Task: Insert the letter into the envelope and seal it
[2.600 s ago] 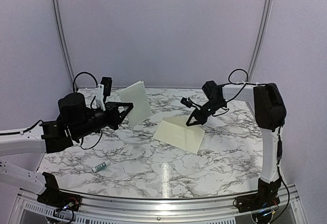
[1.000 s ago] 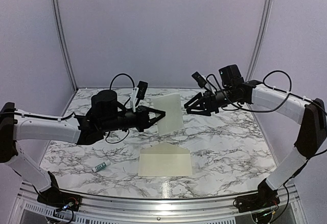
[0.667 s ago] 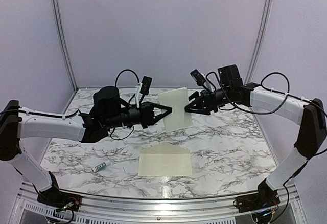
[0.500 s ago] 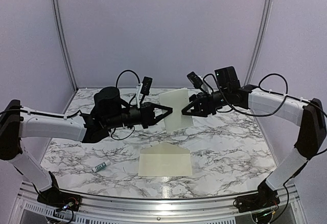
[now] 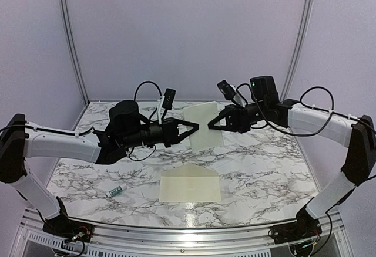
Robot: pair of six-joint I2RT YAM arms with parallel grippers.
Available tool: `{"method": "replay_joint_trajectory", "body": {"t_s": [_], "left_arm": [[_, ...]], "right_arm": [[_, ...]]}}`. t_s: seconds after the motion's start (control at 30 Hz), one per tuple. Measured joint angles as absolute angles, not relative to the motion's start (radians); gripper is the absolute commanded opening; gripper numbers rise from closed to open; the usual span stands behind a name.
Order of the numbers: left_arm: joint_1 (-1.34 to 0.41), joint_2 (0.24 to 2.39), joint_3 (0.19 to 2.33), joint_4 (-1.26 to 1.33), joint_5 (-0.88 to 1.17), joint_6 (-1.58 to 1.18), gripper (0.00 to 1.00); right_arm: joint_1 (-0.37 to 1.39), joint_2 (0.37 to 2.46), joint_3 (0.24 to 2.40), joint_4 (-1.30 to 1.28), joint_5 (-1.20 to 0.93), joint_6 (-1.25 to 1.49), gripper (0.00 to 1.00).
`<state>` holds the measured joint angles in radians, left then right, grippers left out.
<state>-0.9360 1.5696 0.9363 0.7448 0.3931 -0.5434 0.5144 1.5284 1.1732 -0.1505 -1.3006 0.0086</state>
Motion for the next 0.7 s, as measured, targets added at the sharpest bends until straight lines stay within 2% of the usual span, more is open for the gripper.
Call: {"method": "replay_joint_trajectory", "body": {"t_s": [0.1,0.13,0.23,0.4,0.7], "left_arm": [[-0.936,1.573,0.936,0.747,0.393,-0.545,0.33],[-0.936,1.573,0.936,0.748,0.393,-0.546,0.4],[-0.936,1.572,0.936,0.728,0.382,-0.527,0.53],[-0.92,1.541,0.936,0.577,0.342,-0.425,0.62],[-0.851,1.534,0.943,0.298,0.319,-0.189,0.66]], "right_arm": [[0.514,1.528,1.169,-0.147,-1.302,0.01,0.0],[0.514,1.528,1.169,-0.147,-1.302,0.01,0.0],[0.508,1.528,1.171,-0.173,-1.297,-0.034,0.0],[0.453,1.528,1.207,-0.39,-1.202,-0.261,0.0],[0.421,1.486,1.17,-0.673,-0.941,-0.556,0.0]]}}
